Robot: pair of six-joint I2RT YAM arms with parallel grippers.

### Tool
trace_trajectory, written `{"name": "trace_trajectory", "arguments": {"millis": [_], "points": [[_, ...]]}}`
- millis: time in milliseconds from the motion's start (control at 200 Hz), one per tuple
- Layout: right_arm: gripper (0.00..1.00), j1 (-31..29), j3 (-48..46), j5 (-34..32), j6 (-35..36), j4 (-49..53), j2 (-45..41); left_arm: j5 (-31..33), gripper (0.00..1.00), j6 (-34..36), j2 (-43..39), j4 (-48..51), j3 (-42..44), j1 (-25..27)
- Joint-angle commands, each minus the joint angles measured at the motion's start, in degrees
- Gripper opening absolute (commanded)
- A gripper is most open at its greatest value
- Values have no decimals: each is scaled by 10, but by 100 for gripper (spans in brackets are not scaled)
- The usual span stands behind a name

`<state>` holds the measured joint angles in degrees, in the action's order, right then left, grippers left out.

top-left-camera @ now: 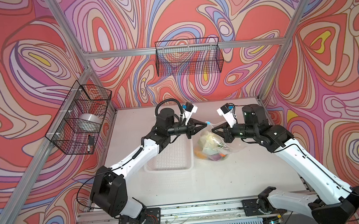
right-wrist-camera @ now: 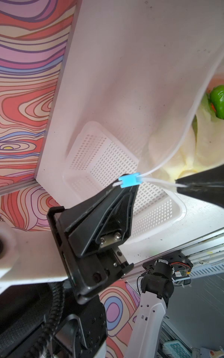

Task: Place the food in the zip-top bag and seal the zipper

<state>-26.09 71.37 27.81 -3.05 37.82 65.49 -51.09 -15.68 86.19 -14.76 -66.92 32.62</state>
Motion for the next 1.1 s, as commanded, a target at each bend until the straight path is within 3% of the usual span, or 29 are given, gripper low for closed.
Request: {"name": "trace_trajectory", "arguments": {"millis": [0,170,255,340,601,776,1097], "points": [[0,-4,12,-9,7,2,4,-26,0,-12,8,0,-21,-1],[0,-4,33,-12,13,11,10,-30,0,-23,-6,-6,-20,-1],[22,-4,63,-19,26,29,13,-22,0,-16,-15,2,-22,0],[30,-4,84,-18,46,33,11,-18,0,-5,-21,16,-23,0],[32,-4,139,7,110,46,63,-8,0,14,-30,38,-11,5],[34,-4,150,69,127,51,102,2,0,21,-36,44,-8,5],[28,-4,138,54,144,61,101,16,0,36,-39,65,-15,6]]}}
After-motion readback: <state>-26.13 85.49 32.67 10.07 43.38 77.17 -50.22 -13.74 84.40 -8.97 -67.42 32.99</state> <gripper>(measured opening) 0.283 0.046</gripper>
